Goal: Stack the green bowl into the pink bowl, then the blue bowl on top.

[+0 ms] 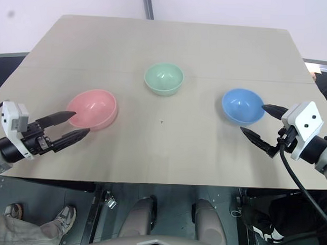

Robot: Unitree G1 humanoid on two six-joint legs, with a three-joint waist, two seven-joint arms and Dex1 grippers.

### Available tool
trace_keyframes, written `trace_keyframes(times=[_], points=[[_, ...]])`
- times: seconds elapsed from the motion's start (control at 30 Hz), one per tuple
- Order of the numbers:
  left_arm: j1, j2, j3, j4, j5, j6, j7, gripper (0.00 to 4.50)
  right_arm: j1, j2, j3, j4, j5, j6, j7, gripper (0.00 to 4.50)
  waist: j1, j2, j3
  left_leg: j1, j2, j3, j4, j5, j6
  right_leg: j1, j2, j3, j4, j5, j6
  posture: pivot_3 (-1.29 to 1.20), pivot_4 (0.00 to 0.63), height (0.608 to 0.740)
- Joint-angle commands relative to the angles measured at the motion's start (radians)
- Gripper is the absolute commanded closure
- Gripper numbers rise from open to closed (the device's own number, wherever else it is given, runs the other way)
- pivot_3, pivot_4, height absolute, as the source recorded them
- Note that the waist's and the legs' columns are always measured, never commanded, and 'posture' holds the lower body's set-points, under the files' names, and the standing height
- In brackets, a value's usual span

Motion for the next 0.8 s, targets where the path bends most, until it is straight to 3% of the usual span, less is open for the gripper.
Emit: trace_keyframes(times=[0.03,0.4,0.53,0.7,0.8], points=[[-0.022,0.011,0.032,-0.061,-0.034,0.013,0.022,0.00,-0.023,-0.022,0.002,-0.007,0.020,0.001,-0.004,0.02,0.000,0.000,0.000,0.000,0.000,0.000,0.000,0.000,0.000,0.000,0.000,0.000,0.000,0.000,0.000,0.00,0.150,0.740],[-0.111,-0.032,-0.031,-0.162,-0.103,0.069,0.109,0.00,-0.104,-0.028,0.138,0.013,-0.008,0.014,-0.053,0.02,-0.002,0.000,0.000,0.000,0.000,0.000,0.002,0.000,0.000,0.000,0.000,0.000,0.001,0.000,0.000,0.00,0.150,0.740],[-0.145,-0.045,-0.097,-0.213,-0.120,0.098,0.136,0.00,-0.189,-0.058,0.277,0.018,-0.068,0.080,-0.099,0.02,-0.001,0.000,0.000,0.000,0.000,0.000,0.003,0.000,0.000,0.000,0.000,0.000,0.001,0.001,0.000,0.00,0.150,0.740],[-0.158,-0.022,-0.143,-0.240,-0.140,0.097,0.054,0.00,-0.286,-0.028,0.364,0.056,-0.039,0.157,-0.109,0.02,-0.001,0.000,0.000,-0.001,0.000,0.000,0.005,0.000,0.000,0.001,0.000,0.000,0.002,0.001,0.000,0.00,0.150,0.740],[-0.186,-0.015,-0.152,-0.236,-0.176,0.103,0.005,0.00,-0.363,-0.006,0.463,0.088,-0.129,0.173,-0.175,0.02,-0.002,0.000,0.000,-0.001,0.000,0.000,0.005,0.000,0.000,0.000,0.001,0.000,0.002,0.001,0.000,0.00,0.150,0.740]])
